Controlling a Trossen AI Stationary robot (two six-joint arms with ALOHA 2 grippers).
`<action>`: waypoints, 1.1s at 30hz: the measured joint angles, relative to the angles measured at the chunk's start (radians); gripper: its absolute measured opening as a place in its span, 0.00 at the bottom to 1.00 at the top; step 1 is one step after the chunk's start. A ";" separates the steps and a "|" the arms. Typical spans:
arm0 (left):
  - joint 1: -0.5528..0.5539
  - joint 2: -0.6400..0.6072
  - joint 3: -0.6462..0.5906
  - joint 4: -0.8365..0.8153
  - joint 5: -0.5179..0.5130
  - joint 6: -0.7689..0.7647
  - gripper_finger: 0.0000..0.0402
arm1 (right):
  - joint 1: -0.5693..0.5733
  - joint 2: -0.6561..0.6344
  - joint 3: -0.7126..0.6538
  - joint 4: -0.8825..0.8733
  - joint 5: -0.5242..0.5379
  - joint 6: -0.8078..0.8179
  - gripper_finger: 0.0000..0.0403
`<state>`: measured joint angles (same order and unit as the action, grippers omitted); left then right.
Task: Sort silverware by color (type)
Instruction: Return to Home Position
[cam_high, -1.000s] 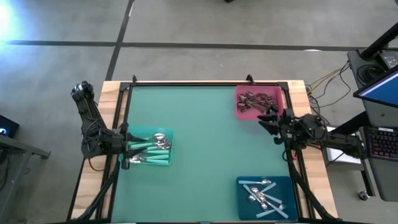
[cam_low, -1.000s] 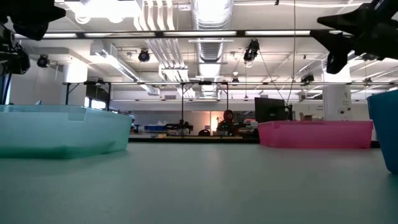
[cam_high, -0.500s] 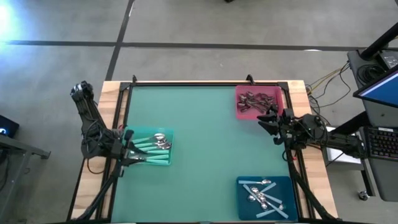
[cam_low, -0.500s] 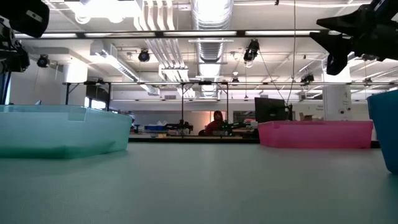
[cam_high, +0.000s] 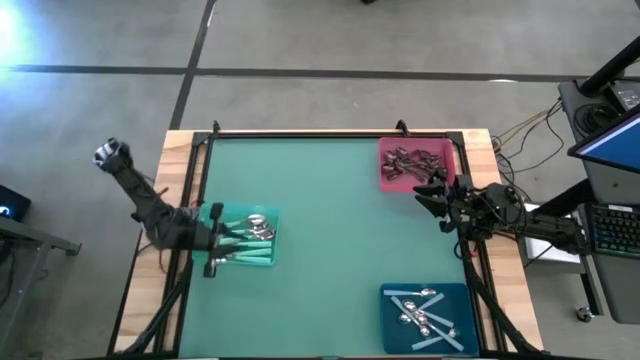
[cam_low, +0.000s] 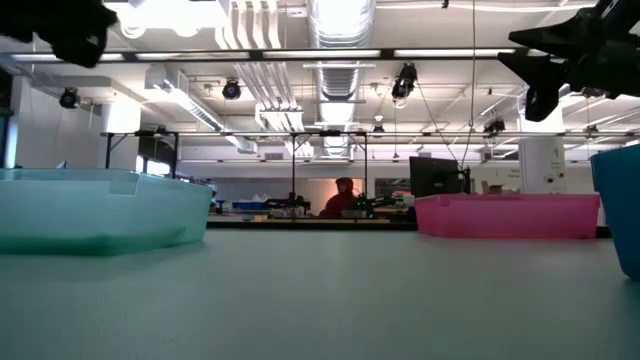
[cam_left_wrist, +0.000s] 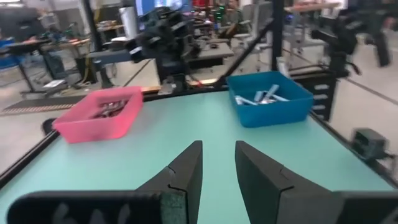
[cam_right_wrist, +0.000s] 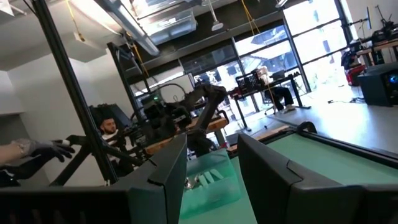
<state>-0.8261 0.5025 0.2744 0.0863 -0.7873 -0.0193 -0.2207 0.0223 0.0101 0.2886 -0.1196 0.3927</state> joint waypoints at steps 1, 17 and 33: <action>0.052 -0.022 -0.013 0.000 0.040 0.001 0.20 | 0.000 0.000 0.000 -0.001 0.000 0.000 0.33; 0.627 -0.340 -0.226 0.008 0.549 -0.042 0.20 | 0.000 0.000 0.000 0.000 0.000 0.000 0.33; 0.624 -0.502 -0.264 -0.032 0.565 -0.050 0.20 | 0.000 0.001 0.000 0.000 0.000 0.000 0.33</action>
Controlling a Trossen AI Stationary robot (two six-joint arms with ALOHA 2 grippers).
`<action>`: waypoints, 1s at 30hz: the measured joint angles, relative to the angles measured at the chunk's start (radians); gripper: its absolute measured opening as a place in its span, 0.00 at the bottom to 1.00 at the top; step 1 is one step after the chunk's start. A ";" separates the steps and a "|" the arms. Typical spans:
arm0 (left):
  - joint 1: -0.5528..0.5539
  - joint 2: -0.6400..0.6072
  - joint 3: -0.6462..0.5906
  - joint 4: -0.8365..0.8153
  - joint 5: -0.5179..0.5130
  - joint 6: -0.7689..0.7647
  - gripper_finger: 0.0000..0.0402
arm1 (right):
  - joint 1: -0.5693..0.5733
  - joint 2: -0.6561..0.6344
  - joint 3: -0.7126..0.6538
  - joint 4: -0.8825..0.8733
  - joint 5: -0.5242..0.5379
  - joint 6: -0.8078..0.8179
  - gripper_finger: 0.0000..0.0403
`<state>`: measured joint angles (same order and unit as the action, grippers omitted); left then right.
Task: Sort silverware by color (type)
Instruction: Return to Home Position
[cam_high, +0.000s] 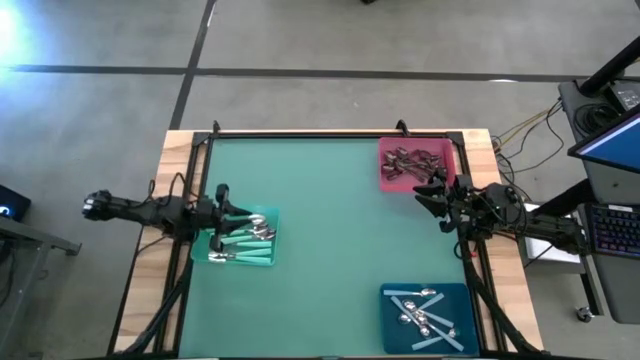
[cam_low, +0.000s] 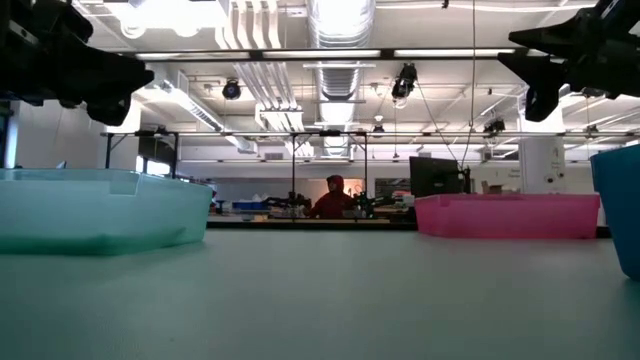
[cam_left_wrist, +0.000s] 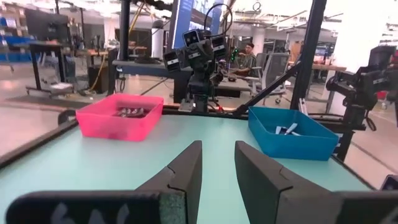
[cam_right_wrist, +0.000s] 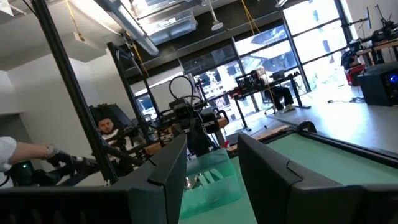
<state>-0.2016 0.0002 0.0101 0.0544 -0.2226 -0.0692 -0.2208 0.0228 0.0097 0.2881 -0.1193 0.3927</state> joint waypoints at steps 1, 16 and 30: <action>0.000 0.004 0.000 0.000 0.000 -0.017 0.20 | 0.000 0.000 0.000 0.000 0.000 0.000 0.33; 0.000 0.097 0.007 -0.005 -0.003 -0.151 0.20 | 0.000 0.000 0.000 0.000 0.000 0.000 0.33; 0.000 0.139 0.009 -0.003 -0.003 -0.150 0.20 | 0.000 0.000 0.000 0.000 0.000 0.000 0.33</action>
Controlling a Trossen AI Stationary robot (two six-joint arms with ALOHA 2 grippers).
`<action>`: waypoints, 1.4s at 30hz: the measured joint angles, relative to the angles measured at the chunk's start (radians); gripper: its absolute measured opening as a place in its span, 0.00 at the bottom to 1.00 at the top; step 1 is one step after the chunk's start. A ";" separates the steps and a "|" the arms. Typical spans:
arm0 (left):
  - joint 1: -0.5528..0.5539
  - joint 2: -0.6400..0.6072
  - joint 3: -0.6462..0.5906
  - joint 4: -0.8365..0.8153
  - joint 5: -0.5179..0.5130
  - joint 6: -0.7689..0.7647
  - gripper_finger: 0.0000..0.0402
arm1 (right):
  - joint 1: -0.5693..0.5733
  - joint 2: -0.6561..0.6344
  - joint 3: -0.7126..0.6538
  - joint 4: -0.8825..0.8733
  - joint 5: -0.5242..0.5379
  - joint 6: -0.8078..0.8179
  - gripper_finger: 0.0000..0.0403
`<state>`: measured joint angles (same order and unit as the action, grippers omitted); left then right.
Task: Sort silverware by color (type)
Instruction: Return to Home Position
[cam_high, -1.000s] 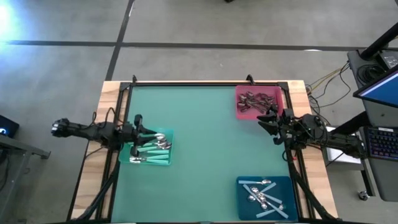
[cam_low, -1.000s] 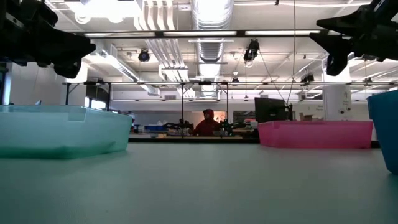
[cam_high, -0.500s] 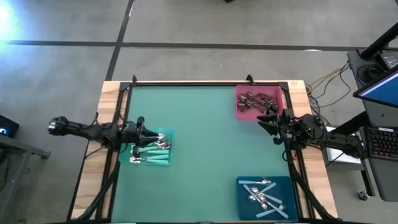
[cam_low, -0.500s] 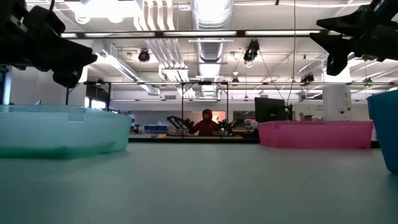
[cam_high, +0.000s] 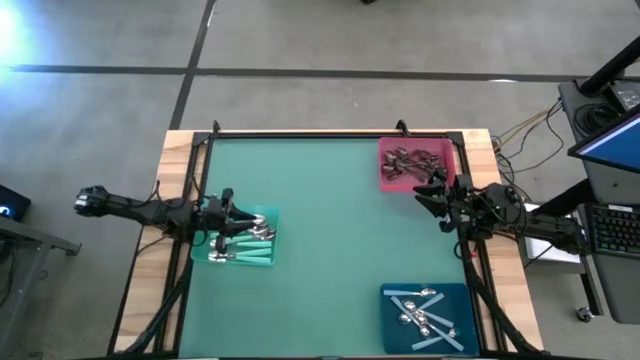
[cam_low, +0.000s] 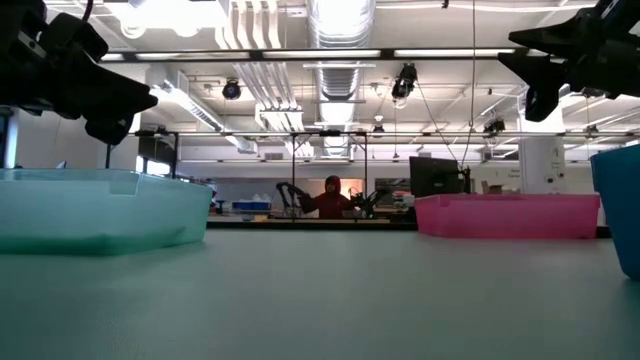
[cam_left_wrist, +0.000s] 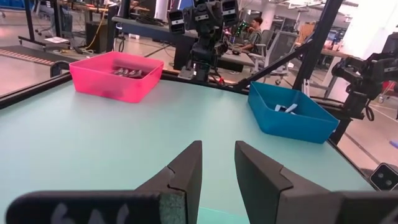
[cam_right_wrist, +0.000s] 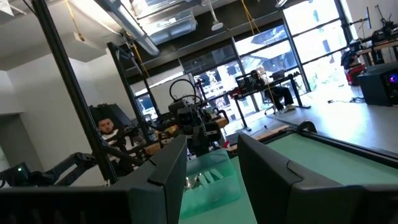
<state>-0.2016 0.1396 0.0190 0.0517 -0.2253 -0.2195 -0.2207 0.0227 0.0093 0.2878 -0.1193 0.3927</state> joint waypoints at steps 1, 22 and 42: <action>0.000 0.002 0.000 0.000 0.000 0.000 0.20 | 0.000 0.000 0.000 0.000 0.000 0.000 0.33; 0.000 0.040 0.001 0.000 0.000 0.000 0.20 | 0.000 0.000 0.000 0.000 0.000 0.000 0.33; 0.000 0.039 0.001 0.000 0.000 0.000 0.20 | 0.000 0.000 0.000 0.000 0.000 0.000 0.33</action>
